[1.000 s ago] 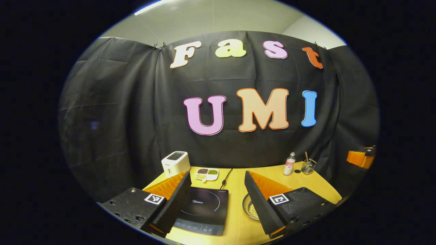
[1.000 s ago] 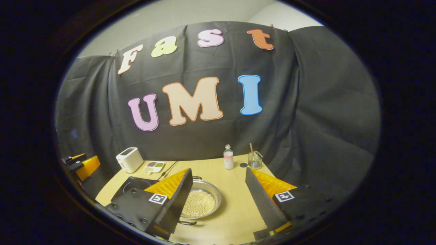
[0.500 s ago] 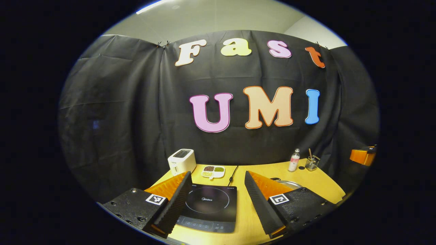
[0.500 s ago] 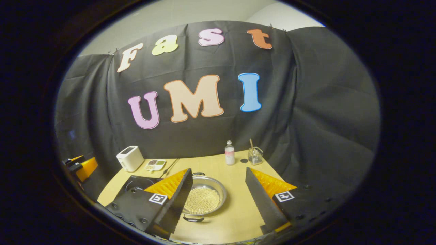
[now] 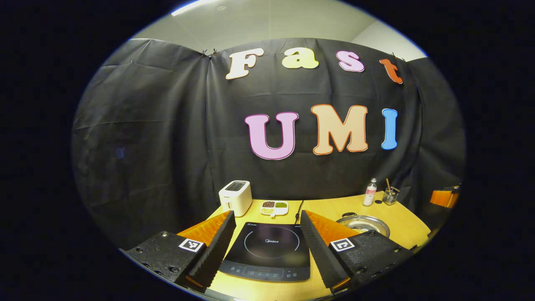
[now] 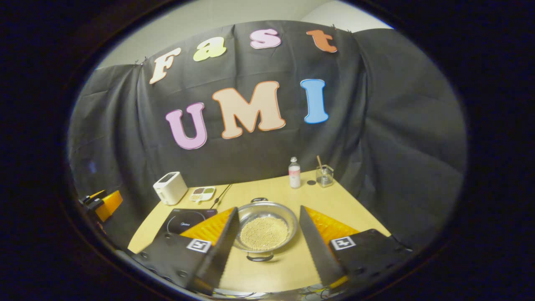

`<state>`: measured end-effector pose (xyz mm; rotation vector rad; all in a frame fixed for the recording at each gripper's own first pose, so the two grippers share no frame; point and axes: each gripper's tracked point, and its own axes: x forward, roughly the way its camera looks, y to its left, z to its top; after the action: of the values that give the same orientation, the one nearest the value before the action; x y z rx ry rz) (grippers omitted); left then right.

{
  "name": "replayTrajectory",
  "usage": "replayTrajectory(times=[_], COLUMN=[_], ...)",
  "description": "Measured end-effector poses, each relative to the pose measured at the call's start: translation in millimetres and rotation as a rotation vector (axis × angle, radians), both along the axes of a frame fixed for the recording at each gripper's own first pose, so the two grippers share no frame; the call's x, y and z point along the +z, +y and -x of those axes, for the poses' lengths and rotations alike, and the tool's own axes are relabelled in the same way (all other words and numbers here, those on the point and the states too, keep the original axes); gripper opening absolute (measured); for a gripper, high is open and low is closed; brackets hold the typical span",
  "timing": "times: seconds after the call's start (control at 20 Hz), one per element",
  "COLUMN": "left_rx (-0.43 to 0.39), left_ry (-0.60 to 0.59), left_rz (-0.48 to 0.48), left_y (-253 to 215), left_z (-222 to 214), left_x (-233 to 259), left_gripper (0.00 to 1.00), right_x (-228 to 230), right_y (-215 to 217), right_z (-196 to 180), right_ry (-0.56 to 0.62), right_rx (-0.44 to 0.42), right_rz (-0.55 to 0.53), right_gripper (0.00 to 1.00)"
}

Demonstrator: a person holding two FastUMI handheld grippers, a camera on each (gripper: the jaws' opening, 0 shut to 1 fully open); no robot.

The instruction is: First push the handle of the pot to place it horizontally, then grasp the pot with both hands and set it on the induction cooktop.

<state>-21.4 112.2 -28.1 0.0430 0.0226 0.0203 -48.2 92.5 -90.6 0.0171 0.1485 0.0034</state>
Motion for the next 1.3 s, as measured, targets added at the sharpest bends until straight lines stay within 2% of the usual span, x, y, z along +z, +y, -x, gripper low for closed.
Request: replayTrajectory(times=[0.05,0.15,0.25,0.35,0.6,0.65,0.7,0.75,0.8,0.9,0.95,1.0,1.15,1.3], left_rx=[0.001,-0.01,-0.02,-0.023,-0.041,-0.038,-0.033,-0.027,-0.019,-0.006,-0.001,0.003,0.018,0.032], left_ry=[0.0,-0.004,-0.011,-0.015,-0.008,-0.006,-0.004,-0.002,-0.001,0.009,0.014,0.017,0.02,0.02], left_rz=[0.0,0.01,0.025,0.033,0.053,0.056,0.057,0.057,0.056,0.055,0.057,0.059,0.052,0.045], left_y=[4,7,9,12,12,14,16,19,22,27,30,31,36,39], left_z=[0,-1,-4,-5,-9,-9,-9,-8,-9,-8,-7,-6,-6,-5], left_x=[-1,-3,-4,-4,-10,-11,-12,-13,-14,-17,-19,-19,-19,-18], left_gripper=[0.95,0.94,0.94,0.94,0.93,0.93,0.94,0.95,0.93,0.95,0.93,0.93,0.95,0.95], right_x=[-1,-3,-8,-10,-21,-18,-13,-20,-26,-32,-38,-43,-65,-91], right_y=[5,12,24,31,55,54,51,57,63,62,62,63,68,72], right_z=[1,3,4,2,-1,-7,-5,-10,-13,-17,-18,-20,-25,-28], right_ry=[0.013,0.027,0.041,0.051,0.082,0.076,0.066,0.07,0.092,0.105,0.116,0.13,0.185,0.26], right_rx=[0.009,0.02,0.036,0.049,0.102,0.094,0.049,0.07,0.085,0.08,0.084,0.087,0.102,0.12], right_rz=[-0.001,0.0,-0.038,-0.054,-0.011,0.005,-0.033,-0.069,-0.093,-0.088,-0.082,-0.081,-0.102,-0.112], right_gripper=[0.66,0.65,0.32,0.31,0.31,0.42,0.31,0.05,0.0,0.02,0.1,0.0,0.03,0.0])
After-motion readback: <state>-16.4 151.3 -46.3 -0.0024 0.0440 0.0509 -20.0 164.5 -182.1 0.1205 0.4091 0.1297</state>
